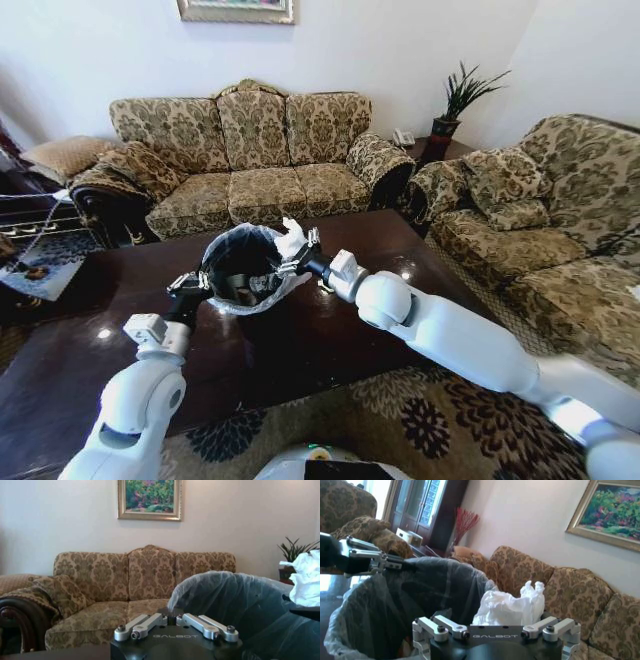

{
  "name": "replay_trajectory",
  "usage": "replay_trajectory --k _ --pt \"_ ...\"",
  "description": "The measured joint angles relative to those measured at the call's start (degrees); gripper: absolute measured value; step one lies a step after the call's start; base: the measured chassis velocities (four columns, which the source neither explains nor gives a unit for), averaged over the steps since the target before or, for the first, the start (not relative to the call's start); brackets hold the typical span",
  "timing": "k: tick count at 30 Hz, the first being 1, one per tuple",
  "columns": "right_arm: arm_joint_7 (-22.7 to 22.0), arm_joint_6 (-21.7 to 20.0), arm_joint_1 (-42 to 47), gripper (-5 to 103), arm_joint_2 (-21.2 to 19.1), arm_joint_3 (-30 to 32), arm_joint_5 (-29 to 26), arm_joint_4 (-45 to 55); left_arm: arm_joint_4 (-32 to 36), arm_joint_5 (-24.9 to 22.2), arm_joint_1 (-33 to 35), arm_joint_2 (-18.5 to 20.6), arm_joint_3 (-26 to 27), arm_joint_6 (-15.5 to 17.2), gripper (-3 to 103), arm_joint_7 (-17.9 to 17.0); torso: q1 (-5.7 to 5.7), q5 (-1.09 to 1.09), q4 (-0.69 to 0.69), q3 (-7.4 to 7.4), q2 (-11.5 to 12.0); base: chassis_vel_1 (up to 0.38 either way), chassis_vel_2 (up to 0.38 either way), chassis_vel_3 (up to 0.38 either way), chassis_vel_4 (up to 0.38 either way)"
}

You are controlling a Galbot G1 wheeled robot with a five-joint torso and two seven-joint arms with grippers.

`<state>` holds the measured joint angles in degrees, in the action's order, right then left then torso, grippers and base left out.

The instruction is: Move to the front of the table and place the trash on the table into the trash bin.

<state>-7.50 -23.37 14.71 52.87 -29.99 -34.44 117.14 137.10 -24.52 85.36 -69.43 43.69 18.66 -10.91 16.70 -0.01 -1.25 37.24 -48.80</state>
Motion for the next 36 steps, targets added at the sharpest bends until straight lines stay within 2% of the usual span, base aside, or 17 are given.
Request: replay_trajectory --k 17,25,29,36 --pt "2.17 1.47 3.67 100 -2.22 1.01 2.61 -0.13 0.47 -0.08 0.17 0.02 -0.09 -0.06 3 0.14 0.0 0.01 0.0 0.0 0.0 0.0 0.0 0.0 0.0" --pt "1.22 2.44 1.96 100 -0.74 2.08 0.22 0.1 0.6 -0.11 0.19 0.03 -0.1 -0.07 3 0.32 0.0 0.0 0.0 0.0 0.0 0.0 0.0 0.0 0.0" --pt "-0.06 3.3 0.22 100 0.61 2.56 -3.2 0.72 0.6 -0.08 0.35 -0.06 -0.09 -0.07 3 0.34 0.0 0.0 0.0 0.0 0.0 0.0 0.0 0.0 0.0" --pt "-0.18 3.59 -2.72 100 2.98 1.0 -4.09 -0.14 0.6 -0.02 0.31 -0.08 -0.1 -0.07 3 0.53 0.0 0.0 0.0 0.0 0.0 0.0 0.0 0.0 0.0"
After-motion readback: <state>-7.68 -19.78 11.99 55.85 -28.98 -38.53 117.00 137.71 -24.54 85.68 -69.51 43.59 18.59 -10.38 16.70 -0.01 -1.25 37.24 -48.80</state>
